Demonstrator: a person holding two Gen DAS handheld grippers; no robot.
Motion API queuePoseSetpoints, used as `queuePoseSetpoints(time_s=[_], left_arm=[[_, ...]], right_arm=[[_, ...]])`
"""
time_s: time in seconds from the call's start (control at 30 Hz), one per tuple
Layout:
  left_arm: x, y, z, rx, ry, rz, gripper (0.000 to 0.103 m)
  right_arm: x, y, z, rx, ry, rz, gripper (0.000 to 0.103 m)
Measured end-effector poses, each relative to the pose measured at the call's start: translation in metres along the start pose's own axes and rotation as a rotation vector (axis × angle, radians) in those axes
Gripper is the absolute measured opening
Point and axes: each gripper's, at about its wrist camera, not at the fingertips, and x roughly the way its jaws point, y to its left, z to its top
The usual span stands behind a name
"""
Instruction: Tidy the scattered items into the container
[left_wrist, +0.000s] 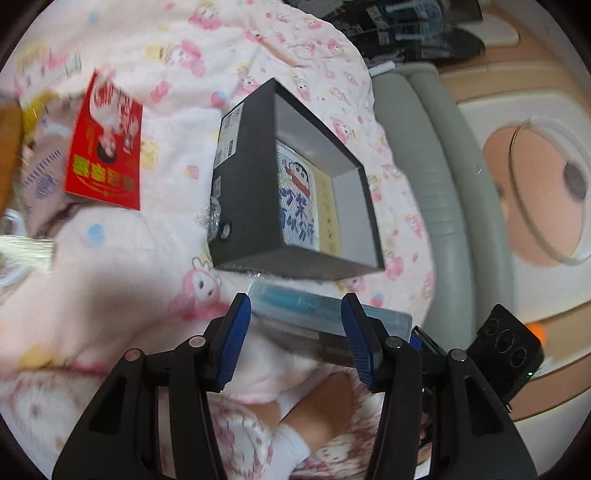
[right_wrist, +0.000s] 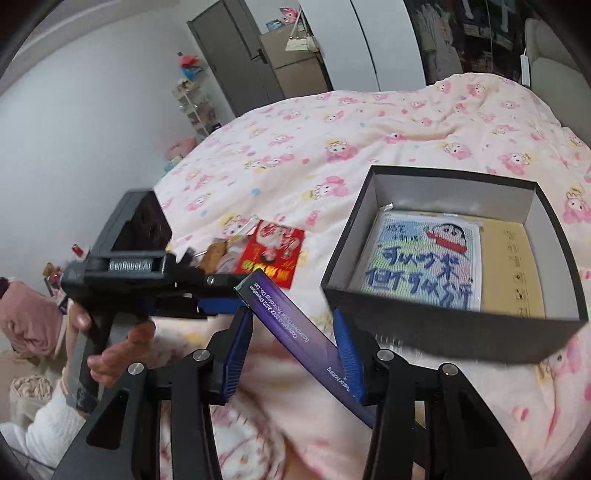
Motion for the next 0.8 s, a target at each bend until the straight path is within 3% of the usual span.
queuePoseSetpoints(time_s=[0.1,0.17,0.27,0.37,0.47,0.53,0.6,0.8], left_arm=[[-0.009,-0.029,-0.02,0.107,-0.001,0.183,0.055],[-0.013,-0.035,-0.033,0.127,-0.004,0.243,0.056],[-0.016,-0.032,-0.042,0.122,0.009,0.304,0.056],[-0.012,-0.026,-0.05,0.131,0.008,0.435,0.055],[-0.009,-0.017,-0.059,0.12,0.011,0.461,0.054],[-0.007,-0.01,-0.058,0.089,0.018,0.438,0.054],[-0.003,-0.009,-0.056,0.088,0.008,0.477,0.054],[0.016,-0.005,-0.05,0.086,0.037,0.509,0.054]], right_arm=[[-0.019,0.0,-0.022,0.026,0.008,0.064,0.042],[-0.026,0.001,-0.042,0.041,0.035,0.092,0.044],[-0.026,0.001,-0.069,0.033,0.093,0.025,0.043],[-0.021,-0.009,-0.087,0.05,0.123,0.0,0.042],[-0.015,-0.034,-0.1,0.176,0.164,0.045,0.042],[-0.014,-0.048,-0.104,0.238,0.176,0.031,0.042],[-0.008,-0.061,-0.107,0.301,0.2,0.026,0.042],[0.011,-0.082,-0.115,0.435,0.245,-0.07,0.045]])
